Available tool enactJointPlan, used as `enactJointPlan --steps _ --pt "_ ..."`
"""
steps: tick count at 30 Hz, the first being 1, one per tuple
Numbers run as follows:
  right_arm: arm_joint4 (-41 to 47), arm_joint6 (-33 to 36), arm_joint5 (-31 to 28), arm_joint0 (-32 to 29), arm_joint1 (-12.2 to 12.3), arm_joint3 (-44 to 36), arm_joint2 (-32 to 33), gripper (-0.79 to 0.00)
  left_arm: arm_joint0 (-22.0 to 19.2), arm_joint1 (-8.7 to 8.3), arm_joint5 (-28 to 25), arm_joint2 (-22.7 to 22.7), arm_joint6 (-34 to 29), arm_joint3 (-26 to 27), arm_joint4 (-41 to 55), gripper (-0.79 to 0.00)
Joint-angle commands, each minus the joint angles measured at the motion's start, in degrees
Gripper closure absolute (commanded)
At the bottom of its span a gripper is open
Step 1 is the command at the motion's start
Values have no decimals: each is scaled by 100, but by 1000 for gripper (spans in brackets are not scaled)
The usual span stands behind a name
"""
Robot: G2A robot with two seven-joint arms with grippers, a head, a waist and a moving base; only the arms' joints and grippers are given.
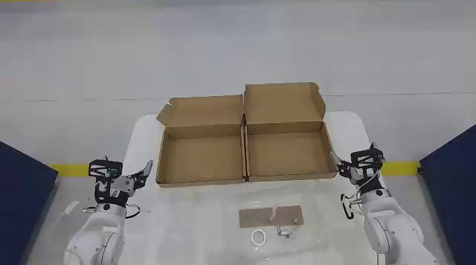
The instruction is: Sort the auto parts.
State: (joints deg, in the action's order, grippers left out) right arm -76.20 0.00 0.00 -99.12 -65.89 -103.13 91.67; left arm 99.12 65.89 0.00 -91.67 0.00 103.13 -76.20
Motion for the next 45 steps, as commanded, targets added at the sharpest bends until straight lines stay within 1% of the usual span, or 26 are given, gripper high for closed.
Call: enactJointPlan --steps 1,6,8,11,14,21,23,24,30,31,34,35,43,44,45 --pt "0 0 0 0 0 0 0 -785 0 0 0 0 0 0 0 -784" --pt "0 0 0 0 0 0 0 -784 0 0 0 0 0 0 0 -784" --pt "-24 -39 -188 37 8 -86 0 -785 0 0 0 0 0 0 0 -785" --pt "356 154 -953 106 37 -229 91 -785 0 0 0 0 0 0 0 -785" --pt "799 813 -2124 150 103 -476 208 -785 0 0 0 0 0 0 0 -785" --pt "789 848 -2181 162 112 -519 261 -785 0 0 0 0 0 0 0 -785" --pt "790 869 -2333 173 118 -577 226 -785 0 0 0 0 0 0 0 -785" --pt "847 912 -2516 197 129 -633 233 -785 0 0 0 0 0 0 0 -785" --pt "1138 1918 -3672 507 242 -926 435 -785 0 0 0 0 0 0 0 -785" --pt "1200 2081 -3791 563 258 -973 464 -785 0 0 0 0 0 0 0 -785" --pt "1437 2744 -4441 711 323 -1095 418 -785 0 0 0 0 0 0 0 -785" --pt "1518 2881 -4525 740 337 -1078 427 -785 0 0 0 0 0 0 0 -785" --pt "1518 2881 -4525 740 337 -1078 427 -785 0 0 0 0 0 0 0 -785" --pt "1391 2973 -4568 743 345 -1103 409 -785 0 0 0 0 0 0 0 -785" --pt "974 3273 -4717 796 366 -1277 264 -785 0 0 0 0 0 0 0 -785"
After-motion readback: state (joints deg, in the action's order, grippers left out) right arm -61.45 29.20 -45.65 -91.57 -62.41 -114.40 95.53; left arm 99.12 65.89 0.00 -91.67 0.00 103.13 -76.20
